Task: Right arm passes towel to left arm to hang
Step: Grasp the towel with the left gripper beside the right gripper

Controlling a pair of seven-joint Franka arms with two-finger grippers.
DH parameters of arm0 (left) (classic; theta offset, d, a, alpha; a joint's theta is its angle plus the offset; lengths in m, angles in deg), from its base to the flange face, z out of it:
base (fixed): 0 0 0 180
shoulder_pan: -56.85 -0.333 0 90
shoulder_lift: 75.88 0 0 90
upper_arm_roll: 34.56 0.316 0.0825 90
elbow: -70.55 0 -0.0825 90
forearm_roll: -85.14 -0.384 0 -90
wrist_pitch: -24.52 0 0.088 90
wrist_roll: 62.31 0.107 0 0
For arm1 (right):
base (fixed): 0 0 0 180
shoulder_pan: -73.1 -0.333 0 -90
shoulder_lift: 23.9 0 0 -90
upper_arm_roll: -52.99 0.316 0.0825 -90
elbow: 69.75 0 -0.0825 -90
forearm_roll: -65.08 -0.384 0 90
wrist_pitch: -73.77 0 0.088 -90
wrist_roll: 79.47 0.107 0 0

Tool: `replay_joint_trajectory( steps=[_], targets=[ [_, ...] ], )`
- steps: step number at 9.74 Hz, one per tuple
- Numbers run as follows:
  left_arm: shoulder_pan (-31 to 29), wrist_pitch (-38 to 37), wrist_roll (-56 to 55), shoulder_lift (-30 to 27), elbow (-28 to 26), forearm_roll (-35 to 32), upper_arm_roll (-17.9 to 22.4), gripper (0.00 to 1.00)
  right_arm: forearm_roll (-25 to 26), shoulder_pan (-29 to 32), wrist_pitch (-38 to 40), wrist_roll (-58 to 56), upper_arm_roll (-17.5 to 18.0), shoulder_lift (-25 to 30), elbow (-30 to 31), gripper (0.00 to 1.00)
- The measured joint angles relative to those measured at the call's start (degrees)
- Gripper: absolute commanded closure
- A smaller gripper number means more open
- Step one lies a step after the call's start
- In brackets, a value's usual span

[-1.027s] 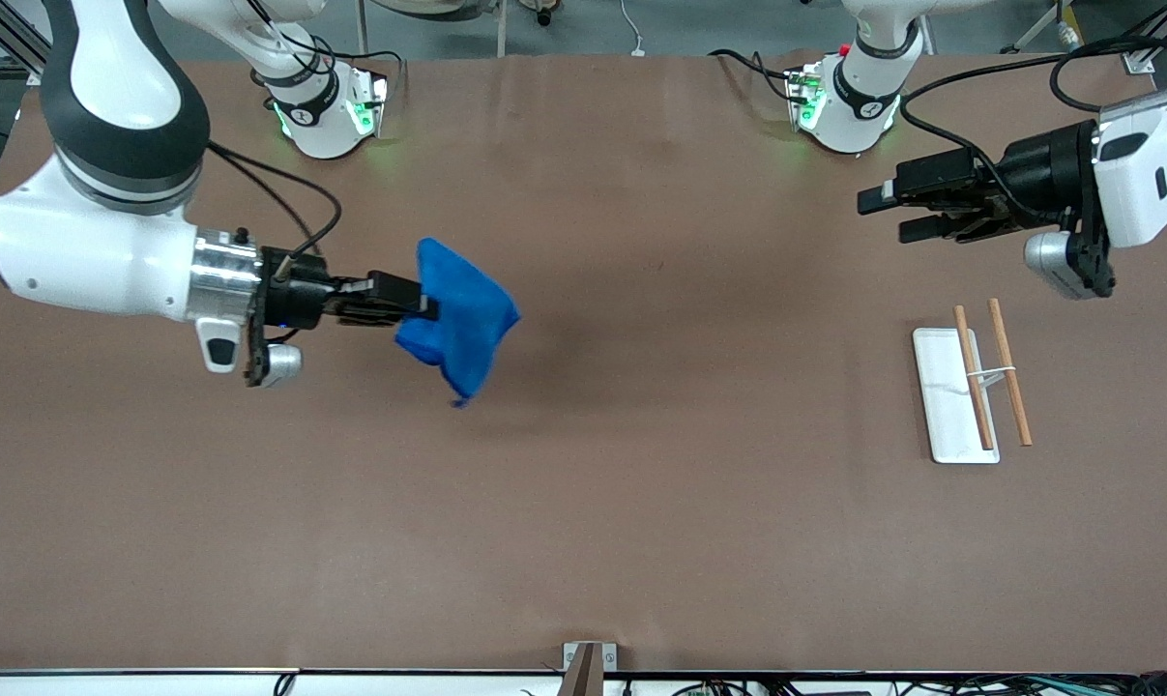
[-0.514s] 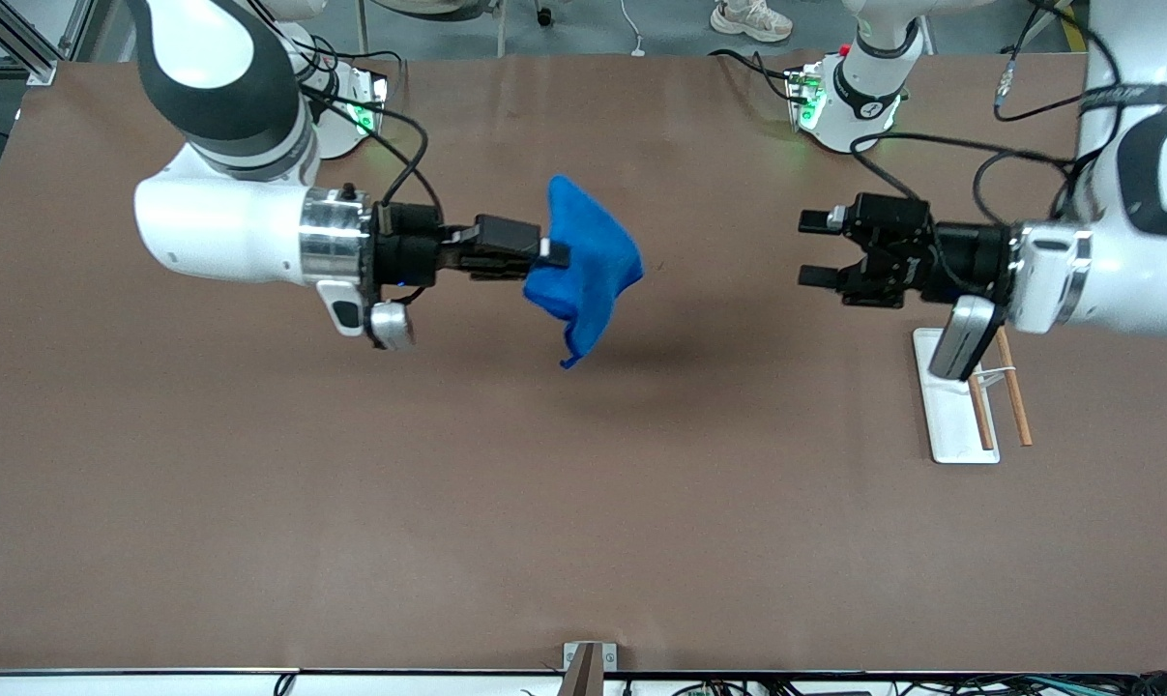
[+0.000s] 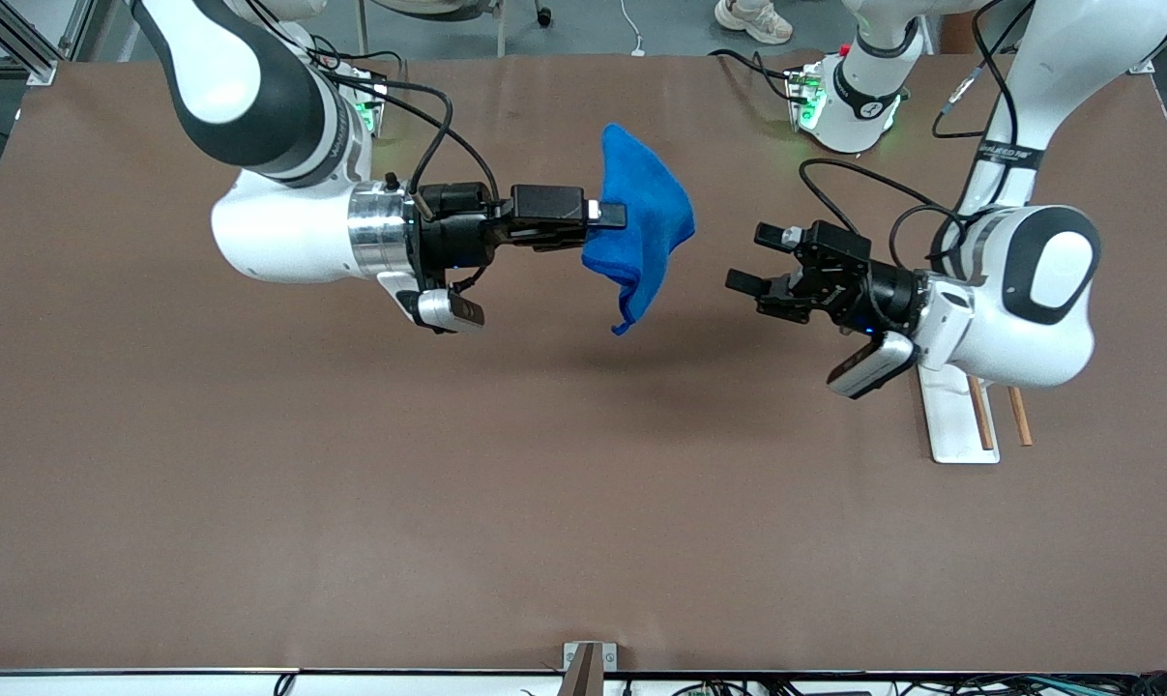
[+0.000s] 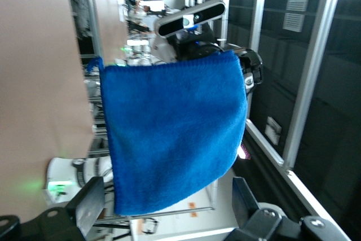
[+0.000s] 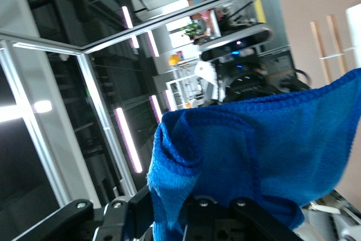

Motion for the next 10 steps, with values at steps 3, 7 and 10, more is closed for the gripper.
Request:
replay_joint_trajectory(
  steps=[3, 7, 10],
  targets=[
    [-0.07, -1.51, 4.13, 3.80, -1.35, 3.64, -2.41, 0.03, -7.09, -0.48, -0.02, -10.36, 2.97, -2.69, -0.13, 0.98],
    [-0.26, -4.48, 6.45, 6.91, -1.17, 4.24, -3.47, 0.19, -11.45, -0.97, -3.92, -18.44, 7.37, -2.91, -0.80, 0.98],
    [-1.48, -8.75, 4.40, 6.39, -0.61, 4.29, -3.93, 0.54, -11.49, -1.07, -4.16, -21.79, 7.43, -4.61, -0.79, 0.97]
  ],
)
